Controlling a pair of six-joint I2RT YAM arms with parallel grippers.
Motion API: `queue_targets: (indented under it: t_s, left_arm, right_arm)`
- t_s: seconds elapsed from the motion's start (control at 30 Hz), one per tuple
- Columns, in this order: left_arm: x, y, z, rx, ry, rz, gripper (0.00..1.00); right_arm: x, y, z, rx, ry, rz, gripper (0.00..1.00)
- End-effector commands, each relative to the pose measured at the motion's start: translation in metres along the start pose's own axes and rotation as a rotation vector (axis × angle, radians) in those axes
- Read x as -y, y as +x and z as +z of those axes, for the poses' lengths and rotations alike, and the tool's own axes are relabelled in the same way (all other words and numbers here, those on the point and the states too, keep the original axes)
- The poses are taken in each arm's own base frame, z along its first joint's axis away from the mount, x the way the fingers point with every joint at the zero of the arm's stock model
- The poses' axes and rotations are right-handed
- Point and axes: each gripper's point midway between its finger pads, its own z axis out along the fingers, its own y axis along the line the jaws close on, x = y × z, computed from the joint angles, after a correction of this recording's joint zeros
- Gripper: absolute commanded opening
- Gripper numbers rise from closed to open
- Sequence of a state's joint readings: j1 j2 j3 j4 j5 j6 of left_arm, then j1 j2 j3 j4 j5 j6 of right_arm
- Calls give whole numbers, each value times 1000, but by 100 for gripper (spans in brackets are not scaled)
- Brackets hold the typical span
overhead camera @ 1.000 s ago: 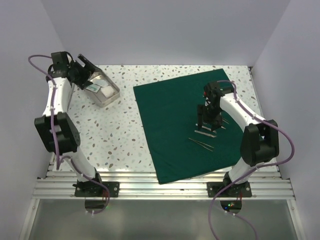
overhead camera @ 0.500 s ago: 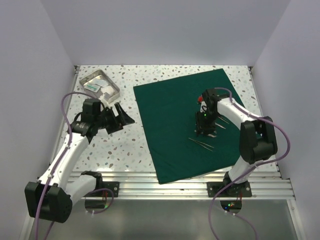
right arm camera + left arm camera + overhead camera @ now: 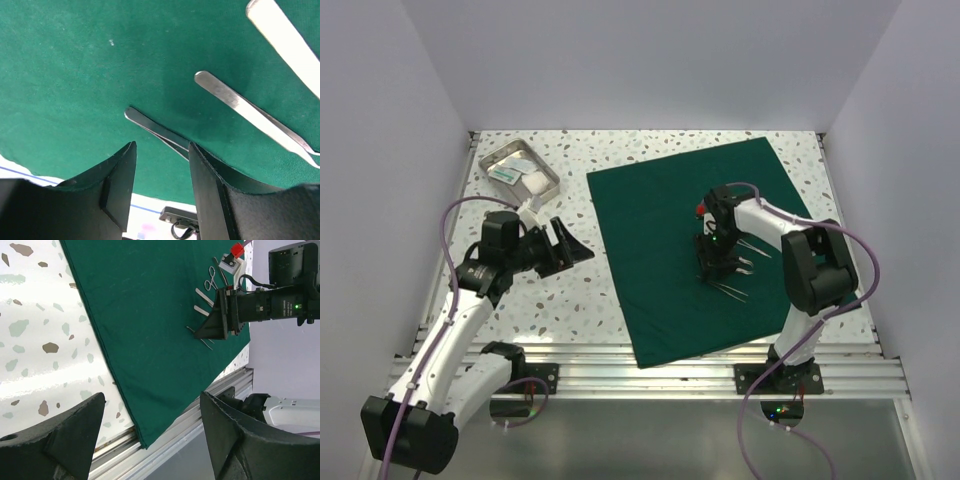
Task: Prepare the surgical pack
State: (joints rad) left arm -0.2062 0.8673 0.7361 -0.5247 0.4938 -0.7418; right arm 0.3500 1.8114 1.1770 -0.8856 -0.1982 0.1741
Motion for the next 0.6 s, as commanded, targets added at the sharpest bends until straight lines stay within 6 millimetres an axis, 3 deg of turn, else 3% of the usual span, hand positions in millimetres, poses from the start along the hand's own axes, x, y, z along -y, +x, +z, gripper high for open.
queue_targets:
  t_s: [0.0, 0.27, 0.57]
  left_arm:
    - [8, 1, 0, 0, 42, 14, 80]
    - [9, 3, 3, -19, 66, 10, 80]
    - [5, 10, 4, -29, 73, 19, 80]
  right_arm:
    - [0, -5, -1, 23, 46, -45, 50]
    - [15, -10, 5, 10, 144, -37, 43]
    - [17, -10, 8, -11, 154, -50, 32]
